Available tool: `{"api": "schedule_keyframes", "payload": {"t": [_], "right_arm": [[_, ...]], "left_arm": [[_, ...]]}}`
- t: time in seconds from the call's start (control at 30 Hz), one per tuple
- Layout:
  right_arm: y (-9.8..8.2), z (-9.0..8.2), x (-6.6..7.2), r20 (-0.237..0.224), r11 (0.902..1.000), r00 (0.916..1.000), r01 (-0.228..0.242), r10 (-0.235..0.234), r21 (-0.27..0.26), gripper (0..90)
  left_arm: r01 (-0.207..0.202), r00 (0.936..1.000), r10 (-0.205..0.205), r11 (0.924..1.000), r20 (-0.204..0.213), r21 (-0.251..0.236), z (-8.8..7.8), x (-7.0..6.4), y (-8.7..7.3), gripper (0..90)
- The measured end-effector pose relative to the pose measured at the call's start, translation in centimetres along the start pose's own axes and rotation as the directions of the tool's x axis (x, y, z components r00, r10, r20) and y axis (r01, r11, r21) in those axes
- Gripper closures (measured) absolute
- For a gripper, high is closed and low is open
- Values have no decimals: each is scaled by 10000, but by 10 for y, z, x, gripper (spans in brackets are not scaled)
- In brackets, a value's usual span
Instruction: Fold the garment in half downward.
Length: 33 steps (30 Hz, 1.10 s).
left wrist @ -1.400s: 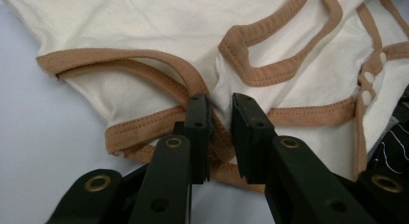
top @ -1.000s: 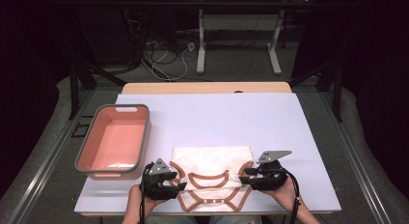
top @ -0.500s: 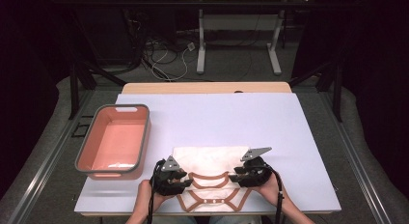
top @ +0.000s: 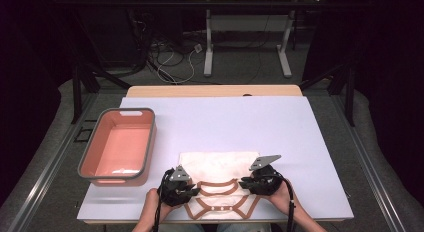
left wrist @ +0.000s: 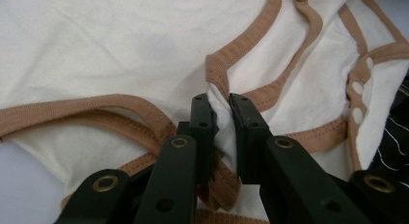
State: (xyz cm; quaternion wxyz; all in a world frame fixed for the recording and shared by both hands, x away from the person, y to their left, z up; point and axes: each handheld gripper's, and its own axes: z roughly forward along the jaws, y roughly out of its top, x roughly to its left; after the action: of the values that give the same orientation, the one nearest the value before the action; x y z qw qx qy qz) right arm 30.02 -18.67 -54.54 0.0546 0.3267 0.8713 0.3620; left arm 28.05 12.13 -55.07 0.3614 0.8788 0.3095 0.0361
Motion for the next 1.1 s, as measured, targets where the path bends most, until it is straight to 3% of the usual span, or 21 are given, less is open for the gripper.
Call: {"api": "schedule_keyframes", "payload": {"t": [0.07,0.33,0.67,0.83,0.87,1.1], "right_arm": [[0,-5,3,15,9996,9999,170,-170,-237,778],[-1,-14,13,68,9967,9973,727,-725,-356,769],[-4,-20,18,-20,9958,9963,855,-856,-318,766],[-6,-23,20,-56,9947,9953,967,-970,-339,766],[-6,-24,21,-84,9950,9955,944,-947,-319,766],[-9,-29,25,-100,9947,9951,980,-983,-320,763]], "left_arm": [[-55,10000,55,10000,16,-48,-2,-1,-1,805],[-269,9996,272,9995,124,-176,-9,-6,-4,788],[-430,9989,435,9987,191,-264,-16,-11,-6,783],[-532,9982,537,9984,266,-208,-18,-15,-7,783],[-717,9971,719,9974,251,-105,-19,-14,-6,783],[-784,9963,783,9969,349,-8,-20,-18,-8,769]]}}
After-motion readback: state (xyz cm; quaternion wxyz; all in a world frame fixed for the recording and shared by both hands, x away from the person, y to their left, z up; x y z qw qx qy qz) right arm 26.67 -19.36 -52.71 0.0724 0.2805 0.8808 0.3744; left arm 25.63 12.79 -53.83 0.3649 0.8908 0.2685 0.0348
